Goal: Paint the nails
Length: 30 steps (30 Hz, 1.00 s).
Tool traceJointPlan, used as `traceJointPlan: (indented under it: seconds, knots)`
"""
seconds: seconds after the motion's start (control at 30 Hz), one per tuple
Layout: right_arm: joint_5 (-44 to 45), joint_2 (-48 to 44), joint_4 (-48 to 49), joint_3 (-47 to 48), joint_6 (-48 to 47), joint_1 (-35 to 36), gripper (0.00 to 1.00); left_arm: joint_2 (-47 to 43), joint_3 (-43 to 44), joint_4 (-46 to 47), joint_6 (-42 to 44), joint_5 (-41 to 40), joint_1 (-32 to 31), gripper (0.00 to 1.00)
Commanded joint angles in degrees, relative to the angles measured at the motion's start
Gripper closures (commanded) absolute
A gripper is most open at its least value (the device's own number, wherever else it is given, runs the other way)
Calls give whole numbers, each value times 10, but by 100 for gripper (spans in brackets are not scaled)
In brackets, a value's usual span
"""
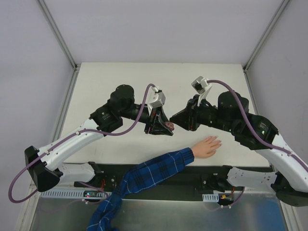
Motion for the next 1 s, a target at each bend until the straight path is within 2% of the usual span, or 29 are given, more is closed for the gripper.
traceJointPlan:
  seconds: [0.0,0.97]
  knots:
    - [19,-12,-6,19,-14,-1,100,2,1,29,-4,22,6,100]
    - [36,-28,-4,23,-13,-1,100,24,-5,28,-6,25,6,100]
